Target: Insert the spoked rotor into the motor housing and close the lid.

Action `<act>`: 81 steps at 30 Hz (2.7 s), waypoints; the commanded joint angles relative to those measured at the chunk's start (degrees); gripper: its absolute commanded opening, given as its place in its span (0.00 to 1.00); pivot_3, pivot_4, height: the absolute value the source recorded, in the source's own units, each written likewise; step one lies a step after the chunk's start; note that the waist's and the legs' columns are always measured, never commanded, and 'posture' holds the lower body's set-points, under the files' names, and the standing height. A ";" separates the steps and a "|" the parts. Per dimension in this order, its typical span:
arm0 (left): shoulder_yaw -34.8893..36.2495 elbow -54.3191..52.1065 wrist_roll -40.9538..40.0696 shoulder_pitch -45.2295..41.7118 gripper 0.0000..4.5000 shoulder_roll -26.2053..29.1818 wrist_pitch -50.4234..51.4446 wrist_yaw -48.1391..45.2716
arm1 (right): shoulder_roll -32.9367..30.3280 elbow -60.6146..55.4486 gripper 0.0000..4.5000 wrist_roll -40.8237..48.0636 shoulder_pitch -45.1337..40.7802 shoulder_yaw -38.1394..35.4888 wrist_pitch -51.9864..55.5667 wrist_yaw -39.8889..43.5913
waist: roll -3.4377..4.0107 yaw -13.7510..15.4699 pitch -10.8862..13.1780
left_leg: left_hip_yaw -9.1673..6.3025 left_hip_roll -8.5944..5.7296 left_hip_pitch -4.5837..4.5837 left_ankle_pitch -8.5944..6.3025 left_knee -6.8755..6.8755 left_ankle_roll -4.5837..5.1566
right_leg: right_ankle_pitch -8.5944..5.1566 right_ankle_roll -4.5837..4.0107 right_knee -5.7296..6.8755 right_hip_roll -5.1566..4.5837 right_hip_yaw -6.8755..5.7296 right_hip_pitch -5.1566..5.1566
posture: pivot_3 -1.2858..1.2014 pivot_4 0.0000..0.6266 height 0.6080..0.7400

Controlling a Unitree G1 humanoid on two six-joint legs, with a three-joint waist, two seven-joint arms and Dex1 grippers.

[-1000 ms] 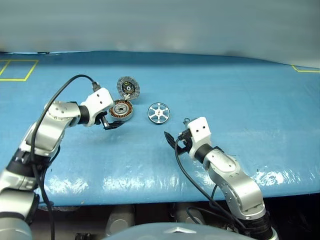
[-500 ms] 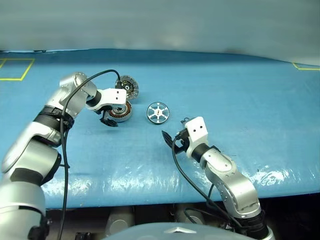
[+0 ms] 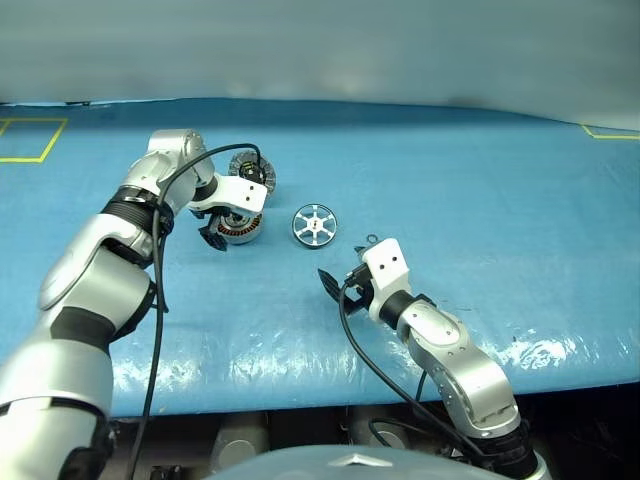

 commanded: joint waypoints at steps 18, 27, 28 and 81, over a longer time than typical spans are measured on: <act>1.24 6.37 3.54 -1.51 0.74 -3.51 -0.11 3.73 | 0.92 -2.11 1.00 -0.51 -0.29 0.23 0.52 -0.61 | -0.01 -0.04 0.00 | -0.04 -0.04 0.03 0.00 0.30 0.01 | 0.00 0.00 0.39 -0.01 0.01 0.00 | 0.52 0.24 1.00; 1.77 3.50 2.92 1.01 0.46 -2.08 -1.28 4.28 | 2.32 -1.60 1.00 -0.94 0.12 -0.07 -0.35 -1.88 | -0.01 -0.20 0.00 | -0.08 -0.07 0.04 0.00 0.76 0.02 | -0.01 0.00 0.82 0.00 0.02 0.02 | 0.52 0.24 1.00; 2.01 2.40 2.77 1.50 0.46 -1.52 -1.50 4.19 | 2.55 -1.48 1.00 -0.99 0.20 0.03 -0.52 -2.02 | -0.01 -0.20 0.00 | -0.07 -0.07 0.04 -0.01 0.81 0.02 | -0.01 0.01 0.85 0.00 0.03 0.04 | 0.52 0.24 1.00; 7.42 -60.76 -10.13 28.56 0.77 11.66 28.13 -2.84 | 4.78 2.97 1.00 -1.33 1.50 1.71 -4.38 -2.27 | 0.02 -0.14 0.00 | -0.07 -0.03 0.05 -0.01 1.00 0.03 | -0.09 0.16 0.93 0.03 0.03 0.06 | 0.52 0.24 1.00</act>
